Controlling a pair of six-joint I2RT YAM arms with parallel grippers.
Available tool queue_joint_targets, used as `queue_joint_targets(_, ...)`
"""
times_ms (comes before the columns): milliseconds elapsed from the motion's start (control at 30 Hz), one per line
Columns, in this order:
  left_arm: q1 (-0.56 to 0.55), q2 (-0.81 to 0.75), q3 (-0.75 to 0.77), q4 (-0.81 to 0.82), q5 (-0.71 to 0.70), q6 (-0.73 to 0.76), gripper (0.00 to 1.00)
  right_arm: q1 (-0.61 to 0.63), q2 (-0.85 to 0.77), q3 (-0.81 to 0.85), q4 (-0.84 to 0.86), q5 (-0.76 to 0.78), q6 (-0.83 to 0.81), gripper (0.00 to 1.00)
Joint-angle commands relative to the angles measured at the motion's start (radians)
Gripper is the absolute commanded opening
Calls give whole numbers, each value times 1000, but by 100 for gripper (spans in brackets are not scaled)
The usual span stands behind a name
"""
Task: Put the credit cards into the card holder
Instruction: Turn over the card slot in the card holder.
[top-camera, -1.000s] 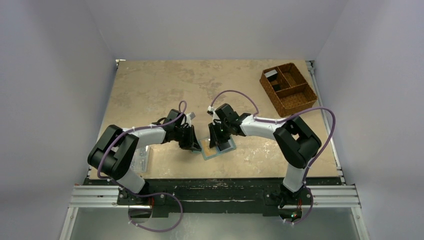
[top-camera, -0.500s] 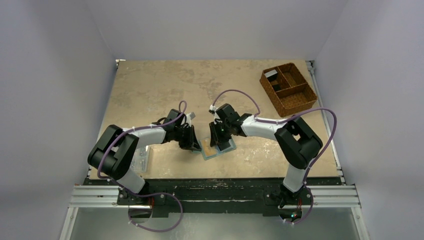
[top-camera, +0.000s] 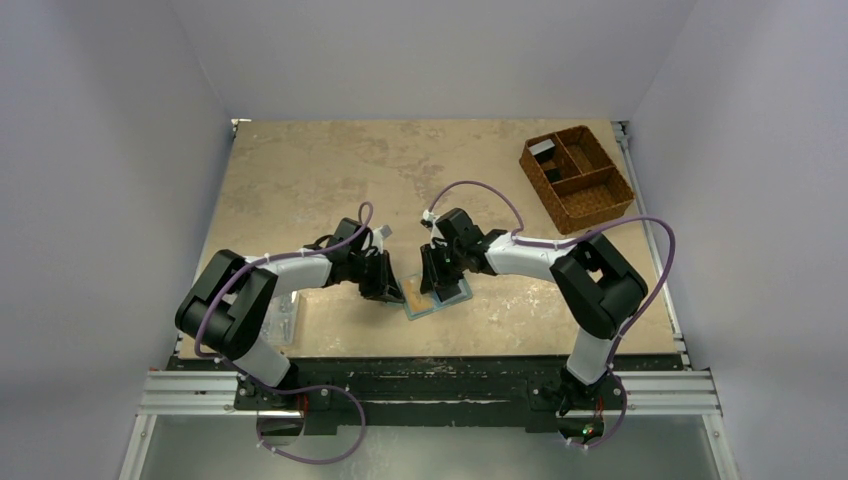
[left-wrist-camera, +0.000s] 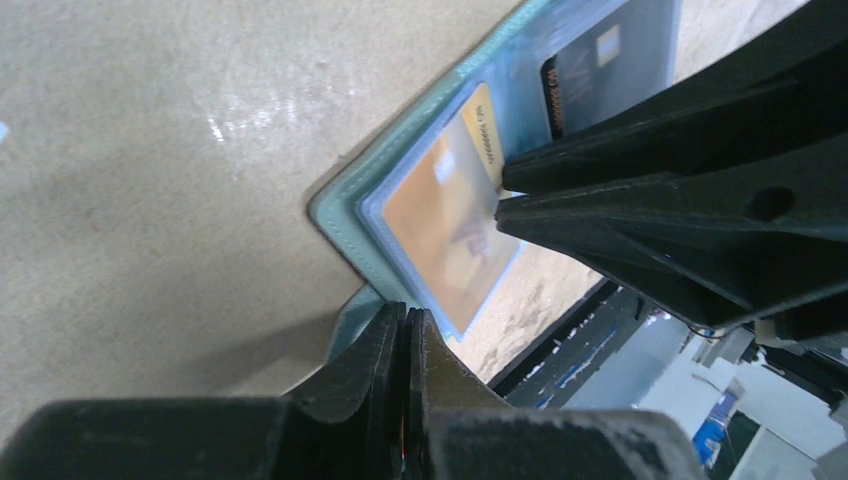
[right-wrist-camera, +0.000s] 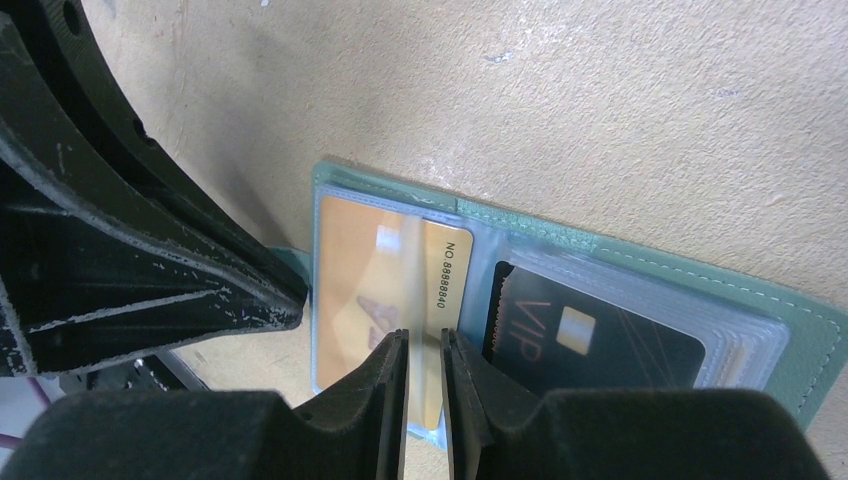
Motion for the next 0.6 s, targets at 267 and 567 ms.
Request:
queue_joint_targets(267,15,-42,-6,89,92,-68,12,7,23,-37,9,-23,7,25)
queue_joint_targets(567,15,-37,-12,82,80,-72,18,8,23,-30,6,-26,3,24)
